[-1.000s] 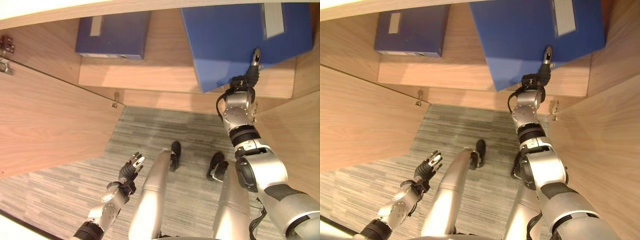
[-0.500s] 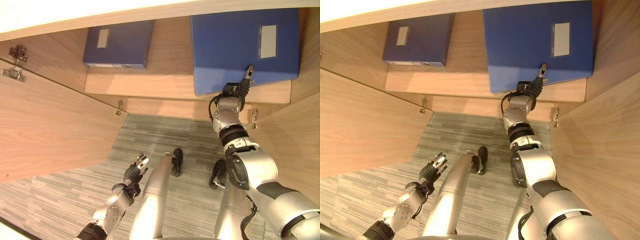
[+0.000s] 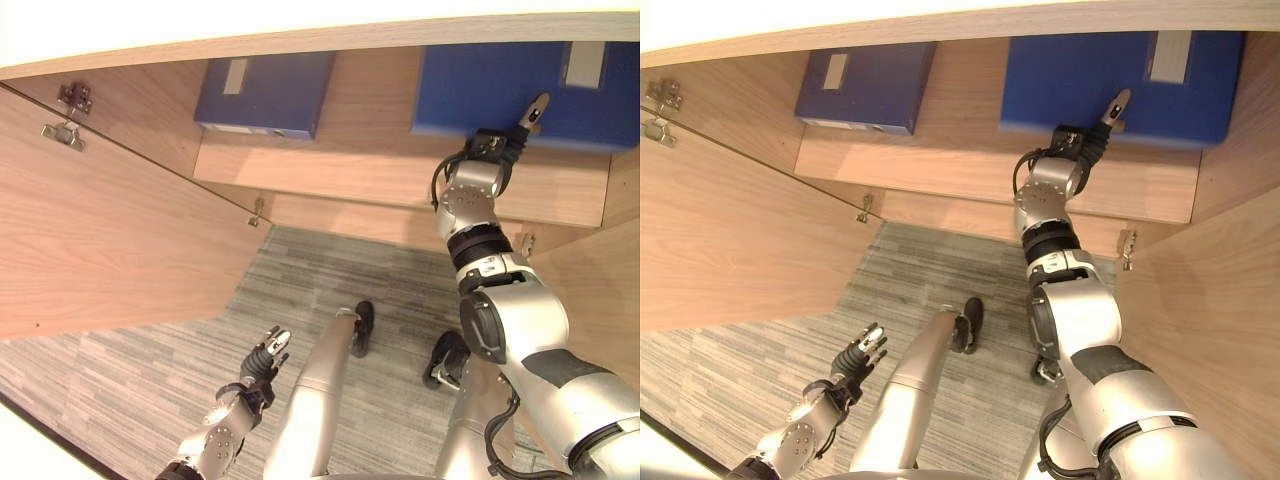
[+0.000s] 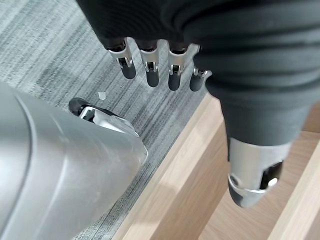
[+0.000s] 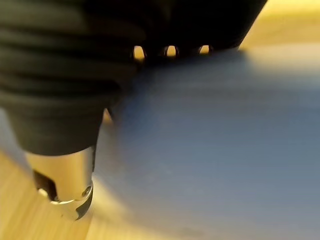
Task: Put the empty folder in the office cabinet
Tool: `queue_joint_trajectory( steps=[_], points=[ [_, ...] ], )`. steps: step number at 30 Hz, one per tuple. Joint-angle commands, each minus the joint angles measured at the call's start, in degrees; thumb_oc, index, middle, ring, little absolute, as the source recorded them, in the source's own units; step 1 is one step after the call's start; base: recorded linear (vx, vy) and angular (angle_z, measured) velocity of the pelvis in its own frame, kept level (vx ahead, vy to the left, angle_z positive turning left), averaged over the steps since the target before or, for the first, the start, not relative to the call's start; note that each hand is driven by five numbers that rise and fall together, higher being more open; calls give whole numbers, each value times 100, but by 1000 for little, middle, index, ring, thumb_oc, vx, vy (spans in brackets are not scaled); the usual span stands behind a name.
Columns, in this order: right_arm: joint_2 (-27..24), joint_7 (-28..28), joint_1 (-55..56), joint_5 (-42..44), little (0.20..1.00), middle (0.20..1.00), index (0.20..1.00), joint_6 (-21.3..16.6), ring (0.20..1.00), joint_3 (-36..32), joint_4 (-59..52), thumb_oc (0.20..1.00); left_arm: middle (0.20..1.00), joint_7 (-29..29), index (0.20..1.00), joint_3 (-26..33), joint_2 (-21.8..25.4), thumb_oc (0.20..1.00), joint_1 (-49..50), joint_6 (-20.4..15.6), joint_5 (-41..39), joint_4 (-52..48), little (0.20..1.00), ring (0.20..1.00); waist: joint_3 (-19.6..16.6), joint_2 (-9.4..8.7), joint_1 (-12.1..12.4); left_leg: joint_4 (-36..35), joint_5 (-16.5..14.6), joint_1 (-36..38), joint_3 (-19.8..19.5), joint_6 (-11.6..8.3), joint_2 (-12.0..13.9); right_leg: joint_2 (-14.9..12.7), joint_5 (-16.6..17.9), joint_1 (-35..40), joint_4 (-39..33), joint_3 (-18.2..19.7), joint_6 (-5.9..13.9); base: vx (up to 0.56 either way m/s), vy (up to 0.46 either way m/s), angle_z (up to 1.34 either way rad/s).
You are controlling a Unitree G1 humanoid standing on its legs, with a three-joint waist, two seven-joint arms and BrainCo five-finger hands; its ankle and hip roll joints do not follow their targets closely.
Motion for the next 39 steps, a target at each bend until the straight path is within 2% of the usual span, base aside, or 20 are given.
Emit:
queue_joint_trajectory(
  steps=[1, 5, 15, 23, 30, 33, 39],
  points=[
    [-358, 17, -720, -569, 1000, 1000, 1000, 87, 1000, 480, -493, 1000, 1000, -5, 1000, -1, 468, 1000, 22, -164, -137, -139, 1000, 1000, 84, -196, 125, -7, -464, -42, 65, 338, -112, 83, -78, 282, -443, 249, 207, 0, 0, 0],
    [-499, 29, -832, -698, 1000, 1000, 1000, 380, 1000, 735, -217, 1000, 1000, -11, 1000, -4, 544, 1000, -4, -136, -141, -115, 1000, 1000, 77, -253, 105, -31, -451, -67, 68, 323, -99, 78, -56, 268, -466, 243, 206, 0, 0, 0],
    [-268, 107, -808, -762, 1000, 1000, 1000, 554, 1000, 969, -164, 1000, 1000, 1, 1000, 41, 509, 1000, 11, -101, -150, -60, 1000, 1000, 107, -310, 35, -106, -421, -95, 107, 325, -74, 97, -23, 212, -514, 245, 178, 0, 0, 0],
    [215, 51, -318, -772, 1000, 1000, 1000, 754, 1000, 969, -149, 1000, 1000, 99, 1000, 21, 348, 1000, -32, -51, -242, 39, 1000, 1000, 206, -339, -101, -183, -408, -92, 183, 337, -48, 133, 8, 180, -592, 270, 134, 0, 0, 0],
    [389, 4, 47, -730, 1000, 1000, 1000, 669, 1000, 886, -534, 1000, 1000, 177, 1000, 63, 258, 1000, -15, -28, -303, 88, 1000, 1000, 273, -350, -199, -260, -390, -89, 251, 344, -52, 156, 50, 141, -635, 307, 123, -1, 2, 0],
    [440, -49, 365, -859, 1000, 1000, 1000, 564, 1000, 913, -1027, 1000, 1000, 247, 1000, 114, 185, 1000, -15, -22, -318, 113, 1000, 1000, 303, -376, -280, -330, -374, -67, 285, 350, -44, 183, 94, 137, -693, 320, 126, -8, 6, -4],
    [287, -55, 659, -993, 1000, 1000, 1000, 549, 1000, 1012, -1456, 1000, 1000, 289, 1000, 222, 114, 1000, 2, -9, -305, 203, 1000, 1000, 350, -416, -376, -397, -351, -24, 321, 353, -44, 196, 137, 121, -726, 364, 100, -6, 3, -7]
  ],
)
